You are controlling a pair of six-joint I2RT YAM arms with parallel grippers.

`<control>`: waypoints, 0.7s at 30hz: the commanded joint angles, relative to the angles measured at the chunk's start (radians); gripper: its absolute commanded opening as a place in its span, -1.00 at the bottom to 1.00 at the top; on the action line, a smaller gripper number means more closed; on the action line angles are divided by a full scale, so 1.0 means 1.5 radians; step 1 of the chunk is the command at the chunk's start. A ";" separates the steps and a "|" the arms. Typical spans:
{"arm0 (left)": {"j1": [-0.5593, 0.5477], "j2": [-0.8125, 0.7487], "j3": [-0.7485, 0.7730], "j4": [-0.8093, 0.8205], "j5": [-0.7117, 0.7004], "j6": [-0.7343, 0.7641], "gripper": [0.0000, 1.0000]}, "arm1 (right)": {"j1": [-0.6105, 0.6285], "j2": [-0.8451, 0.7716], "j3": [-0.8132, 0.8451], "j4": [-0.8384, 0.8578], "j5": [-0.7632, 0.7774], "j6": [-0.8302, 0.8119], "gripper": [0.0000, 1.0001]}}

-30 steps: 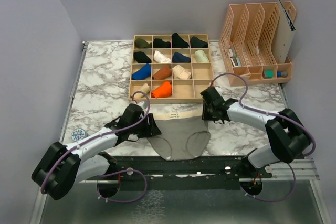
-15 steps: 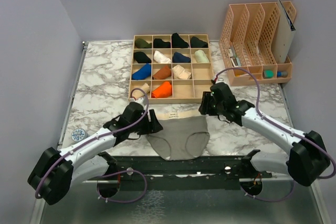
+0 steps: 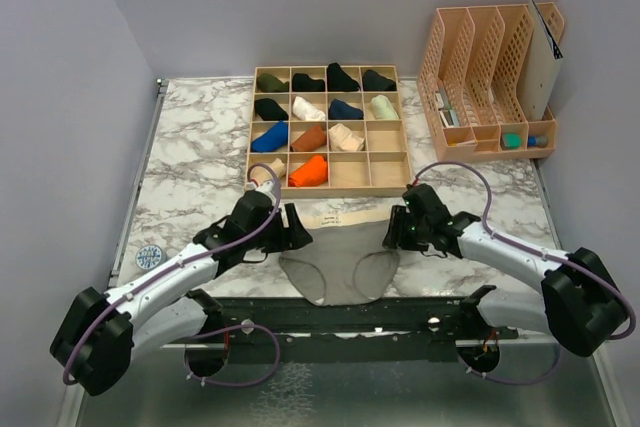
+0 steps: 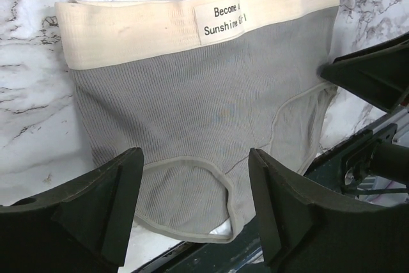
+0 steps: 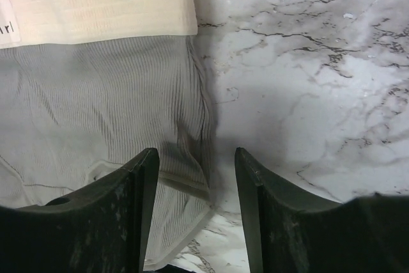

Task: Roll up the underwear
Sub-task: Fold the underwear at the center of the board.

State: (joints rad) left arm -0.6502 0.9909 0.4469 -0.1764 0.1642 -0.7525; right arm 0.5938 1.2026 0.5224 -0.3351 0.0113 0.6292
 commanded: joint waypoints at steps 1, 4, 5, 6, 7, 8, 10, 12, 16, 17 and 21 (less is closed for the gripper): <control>-0.003 -0.030 -0.001 -0.033 -0.024 -0.009 0.46 | -0.003 0.030 -0.015 0.036 -0.039 0.019 0.10; -0.003 -0.040 -0.002 -0.045 -0.030 -0.008 0.46 | -0.004 0.055 -0.019 0.039 -0.032 0.029 -0.02; -0.003 -0.043 -0.003 -0.049 -0.031 -0.007 0.46 | -0.004 0.061 -0.023 0.042 -0.029 0.033 -0.07; -0.003 -0.045 -0.003 -0.052 -0.032 -0.007 0.46 | -0.003 0.067 -0.027 0.048 -0.030 0.037 -0.12; -0.003 -0.048 -0.003 -0.056 -0.034 -0.006 0.46 | -0.003 0.073 -0.031 0.052 -0.032 0.039 -0.16; -0.003 -0.049 -0.004 -0.059 -0.035 -0.006 0.46 | -0.003 0.077 -0.034 0.054 -0.034 0.039 -0.20; -0.003 -0.053 -0.006 -0.066 -0.039 -0.005 0.46 | -0.004 0.081 -0.036 0.054 -0.031 0.039 -0.33; -0.003 -0.056 -0.007 -0.070 -0.042 -0.006 0.46 | -0.003 0.076 -0.034 0.052 -0.025 0.034 -0.45; -0.003 -0.061 -0.010 -0.072 -0.048 -0.009 0.46 | -0.004 0.054 -0.012 0.036 -0.010 0.014 -0.69; -0.003 -0.063 -0.009 -0.075 -0.049 -0.009 0.46 | -0.003 0.047 -0.003 0.029 -0.002 0.006 -0.72; -0.003 -0.069 -0.006 -0.083 -0.058 -0.009 0.46 | -0.003 0.015 0.038 -0.019 0.054 -0.015 -0.95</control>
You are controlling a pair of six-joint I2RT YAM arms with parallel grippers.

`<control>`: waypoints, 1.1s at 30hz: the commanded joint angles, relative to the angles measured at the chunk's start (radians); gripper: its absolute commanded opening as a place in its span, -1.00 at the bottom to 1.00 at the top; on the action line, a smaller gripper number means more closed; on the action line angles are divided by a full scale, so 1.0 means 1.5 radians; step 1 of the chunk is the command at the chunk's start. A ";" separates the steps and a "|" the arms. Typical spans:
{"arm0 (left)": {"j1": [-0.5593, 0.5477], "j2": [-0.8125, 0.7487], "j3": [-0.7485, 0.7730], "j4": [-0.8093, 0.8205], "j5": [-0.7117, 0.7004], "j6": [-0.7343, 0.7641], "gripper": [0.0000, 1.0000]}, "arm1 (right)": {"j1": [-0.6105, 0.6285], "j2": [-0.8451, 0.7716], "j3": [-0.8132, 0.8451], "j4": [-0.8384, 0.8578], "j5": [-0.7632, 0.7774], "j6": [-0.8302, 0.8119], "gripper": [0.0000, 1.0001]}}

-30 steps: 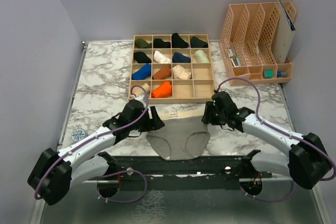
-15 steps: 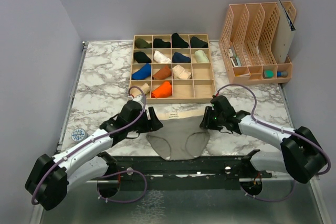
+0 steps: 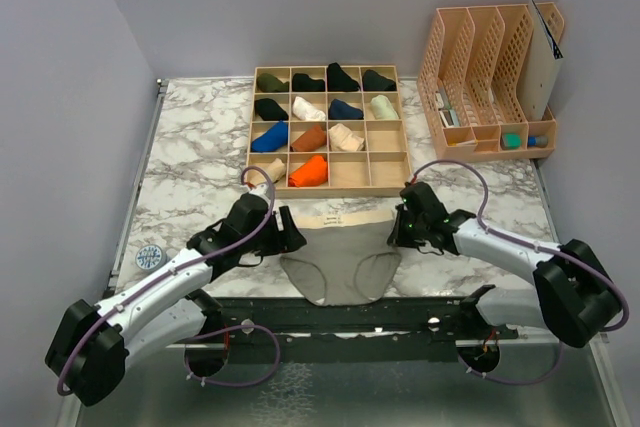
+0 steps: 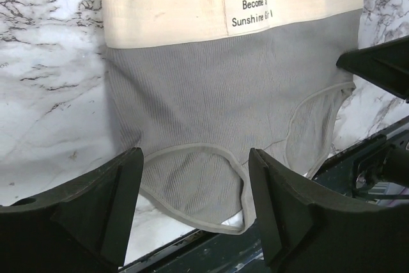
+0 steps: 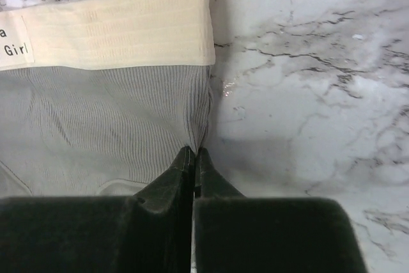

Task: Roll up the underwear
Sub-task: Fold the underwear at the center of the board.

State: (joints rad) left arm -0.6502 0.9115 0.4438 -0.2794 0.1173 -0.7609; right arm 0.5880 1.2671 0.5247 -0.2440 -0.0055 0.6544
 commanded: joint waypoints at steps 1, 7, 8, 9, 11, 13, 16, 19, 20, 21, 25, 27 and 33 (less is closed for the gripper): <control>-0.003 -0.018 -0.003 -0.017 -0.030 -0.003 0.46 | 0.000 -0.033 0.046 -0.095 0.084 -0.037 -0.95; -0.003 -0.030 -0.005 -0.025 -0.037 -0.010 0.46 | 0.001 -0.007 0.107 -0.183 0.168 -0.053 -0.99; -0.003 -0.033 -0.004 -0.026 -0.036 -0.012 0.47 | 0.001 -0.003 0.114 -0.191 0.164 -0.054 -0.99; -0.003 -0.036 -0.002 -0.027 -0.036 -0.015 0.49 | 0.001 0.000 0.122 -0.201 0.162 -0.052 -0.99; -0.003 -0.041 0.001 -0.027 -0.040 -0.017 0.52 | 0.001 -0.001 0.137 -0.210 0.144 -0.051 -1.00; -0.003 -0.043 0.005 -0.033 -0.048 -0.017 0.54 | 0.001 -0.010 0.154 -0.206 0.101 -0.067 -1.00; -0.003 -0.044 0.011 -0.039 -0.061 -0.017 0.58 | 0.003 -0.021 0.176 -0.202 0.053 -0.062 -1.00; -0.003 -0.042 0.016 -0.039 -0.067 -0.017 0.60 | 0.031 -0.006 0.202 -0.215 0.060 -0.047 -0.99; -0.003 -0.043 0.016 -0.039 -0.068 -0.017 0.61 | 0.045 0.006 0.219 -0.223 0.071 -0.040 -1.00; -0.003 -0.042 0.017 -0.039 -0.070 -0.018 0.62 | 0.062 0.022 0.232 -0.232 0.083 -0.034 -0.99; -0.002 -0.045 0.020 -0.039 -0.073 -0.020 0.65 | 0.147 0.083 0.288 -0.262 0.148 0.011 -0.99; -0.002 -0.047 0.019 -0.040 -0.073 -0.023 0.67 | 0.188 0.115 0.322 -0.282 0.184 0.036 -0.99; -0.001 -0.056 0.007 -0.034 -0.115 -0.094 0.69 | 0.297 0.223 0.438 -0.326 0.231 0.093 -0.99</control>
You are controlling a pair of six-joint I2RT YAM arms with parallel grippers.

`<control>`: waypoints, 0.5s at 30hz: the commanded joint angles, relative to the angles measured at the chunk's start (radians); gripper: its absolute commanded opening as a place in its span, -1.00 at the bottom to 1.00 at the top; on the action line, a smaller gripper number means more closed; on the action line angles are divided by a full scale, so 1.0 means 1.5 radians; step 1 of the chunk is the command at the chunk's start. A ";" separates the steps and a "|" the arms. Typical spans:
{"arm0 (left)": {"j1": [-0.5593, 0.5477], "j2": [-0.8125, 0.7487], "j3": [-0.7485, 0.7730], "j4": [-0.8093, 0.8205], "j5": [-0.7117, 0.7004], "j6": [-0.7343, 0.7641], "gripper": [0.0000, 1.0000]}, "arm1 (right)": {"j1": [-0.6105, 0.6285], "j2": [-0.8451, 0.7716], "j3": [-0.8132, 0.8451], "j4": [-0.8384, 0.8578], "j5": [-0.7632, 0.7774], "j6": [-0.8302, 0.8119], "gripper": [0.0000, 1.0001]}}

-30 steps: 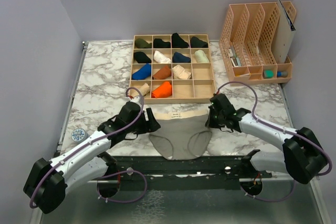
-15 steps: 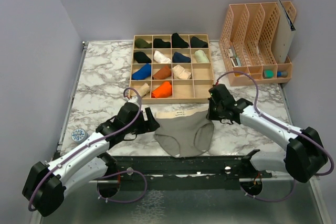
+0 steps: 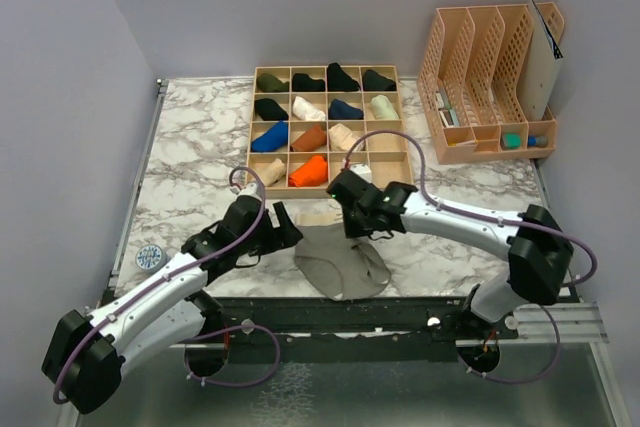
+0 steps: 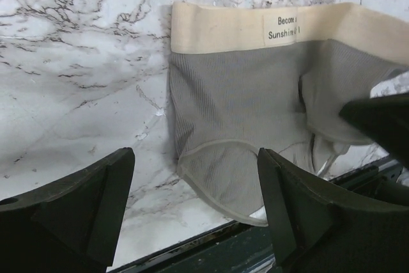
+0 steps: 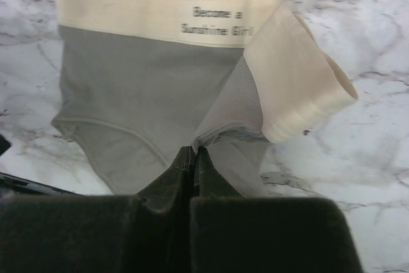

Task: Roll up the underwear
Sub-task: Fold the underwear at the center of the board.

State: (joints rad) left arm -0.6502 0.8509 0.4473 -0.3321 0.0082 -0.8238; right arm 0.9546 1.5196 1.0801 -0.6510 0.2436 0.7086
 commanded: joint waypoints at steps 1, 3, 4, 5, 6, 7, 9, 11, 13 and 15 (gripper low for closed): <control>0.000 -0.020 0.005 -0.006 -0.052 -0.060 0.69 | 0.065 0.075 0.084 -0.057 0.062 0.063 -0.99; 0.001 -0.032 0.006 -0.020 -0.072 -0.070 0.70 | 0.089 0.111 0.119 -0.057 0.059 0.072 -0.99; 0.003 -0.040 0.006 -0.029 -0.082 -0.076 0.71 | 0.102 0.128 0.136 -0.058 0.061 0.077 -0.99; 0.007 -0.046 0.004 -0.036 -0.087 -0.079 0.72 | 0.114 0.144 0.152 -0.057 0.062 0.083 -0.99; 0.011 -0.052 0.004 -0.044 -0.090 -0.083 0.73 | 0.121 0.161 0.167 -0.057 0.059 0.086 -0.98; 0.016 -0.058 0.004 -0.055 -0.095 -0.089 0.73 | 0.128 0.177 0.182 -0.057 0.056 0.090 -0.96; 0.023 -0.069 0.003 -0.077 -0.105 -0.102 0.73 | 0.137 0.205 0.203 -0.048 0.048 0.097 -0.88; 0.029 -0.082 -0.001 -0.088 -0.111 -0.111 0.74 | 0.140 0.225 0.212 -0.036 0.037 0.098 -0.74; 0.031 -0.098 -0.008 -0.093 -0.112 -0.117 0.74 | 0.140 0.235 0.220 -0.023 0.030 0.097 -0.64; 0.033 -0.113 -0.013 -0.094 -0.113 -0.119 0.73 | 0.140 0.225 0.206 0.018 0.022 0.097 -0.63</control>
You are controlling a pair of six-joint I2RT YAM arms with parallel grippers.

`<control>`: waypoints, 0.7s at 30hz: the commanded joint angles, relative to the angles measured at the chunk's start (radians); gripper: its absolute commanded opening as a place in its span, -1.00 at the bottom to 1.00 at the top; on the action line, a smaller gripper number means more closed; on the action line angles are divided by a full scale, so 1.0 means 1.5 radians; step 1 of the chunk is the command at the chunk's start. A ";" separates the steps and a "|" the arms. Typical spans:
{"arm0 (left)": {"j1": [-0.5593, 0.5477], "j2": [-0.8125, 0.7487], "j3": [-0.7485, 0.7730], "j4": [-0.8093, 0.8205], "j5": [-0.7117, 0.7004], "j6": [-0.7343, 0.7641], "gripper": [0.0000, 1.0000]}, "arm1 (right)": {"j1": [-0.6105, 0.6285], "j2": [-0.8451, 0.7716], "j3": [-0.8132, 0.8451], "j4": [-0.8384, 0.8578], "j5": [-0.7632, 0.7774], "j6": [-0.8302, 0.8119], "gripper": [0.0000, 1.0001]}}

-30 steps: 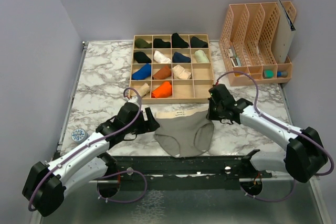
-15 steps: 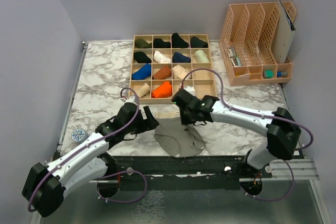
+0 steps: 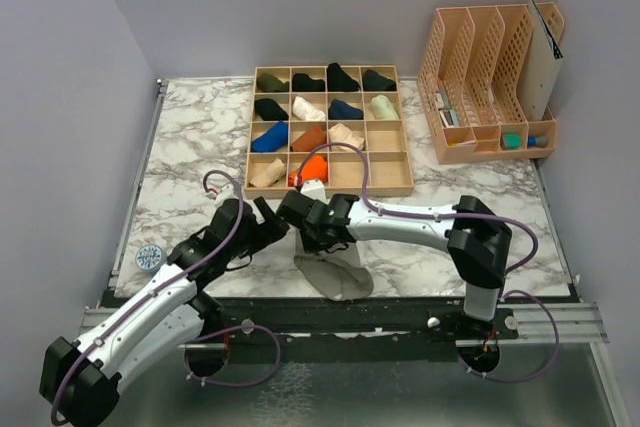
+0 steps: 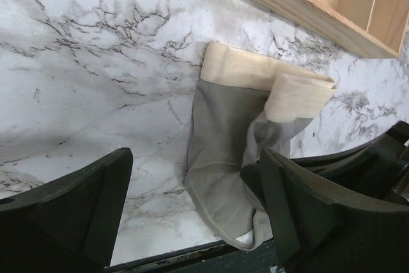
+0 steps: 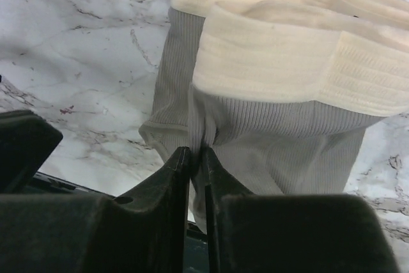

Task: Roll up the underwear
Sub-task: Fold the underwear at the center of the board.

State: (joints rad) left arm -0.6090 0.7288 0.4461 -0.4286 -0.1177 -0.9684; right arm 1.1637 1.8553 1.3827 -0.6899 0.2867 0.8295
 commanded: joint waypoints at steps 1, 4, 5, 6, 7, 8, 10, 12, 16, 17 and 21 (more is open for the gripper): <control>0.006 -0.037 -0.015 -0.030 -0.029 -0.022 0.73 | 0.000 -0.006 -0.005 0.070 -0.016 0.016 -0.62; 0.007 -0.049 -0.016 -0.035 -0.029 -0.025 0.73 | 0.000 -0.010 -0.016 0.113 -0.046 0.013 -0.55; 0.007 -0.051 -0.016 -0.037 -0.029 -0.027 0.73 | -0.001 -0.008 -0.017 0.123 -0.053 0.015 -0.52; 0.008 -0.054 -0.017 -0.037 -0.029 -0.029 0.73 | -0.001 -0.003 -0.014 0.129 -0.055 0.016 -0.32; 0.008 -0.056 -0.017 -0.038 -0.029 -0.031 0.73 | -0.001 0.003 -0.001 0.125 -0.054 0.017 -0.22; 0.008 -0.057 -0.017 -0.037 -0.028 -0.031 0.73 | -0.001 0.006 0.011 0.114 -0.049 0.016 -0.20; 0.008 -0.063 -0.016 -0.033 -0.019 -0.026 0.73 | -0.001 -0.009 0.009 0.107 -0.037 0.007 -0.20; 0.008 -0.071 -0.017 -0.011 0.000 -0.001 0.73 | -0.001 -0.063 -0.030 0.112 -0.002 0.011 -0.21; 0.008 -0.062 -0.014 0.047 0.042 0.053 0.73 | -0.001 -0.204 -0.175 0.155 0.040 0.001 -0.20; 0.008 -0.052 -0.015 0.071 0.062 0.067 0.73 | -0.001 -0.235 -0.208 0.167 0.028 -0.009 -0.20; 0.009 0.040 -0.009 0.188 0.153 0.120 0.68 | 0.002 -0.315 -0.322 0.214 -0.086 -0.065 -0.20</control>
State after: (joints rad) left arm -0.6014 0.6716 0.4332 -0.3515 -0.0544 -0.9024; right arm 1.1595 1.4597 1.0294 -0.4576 0.2672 0.8047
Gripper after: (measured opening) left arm 0.860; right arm 0.398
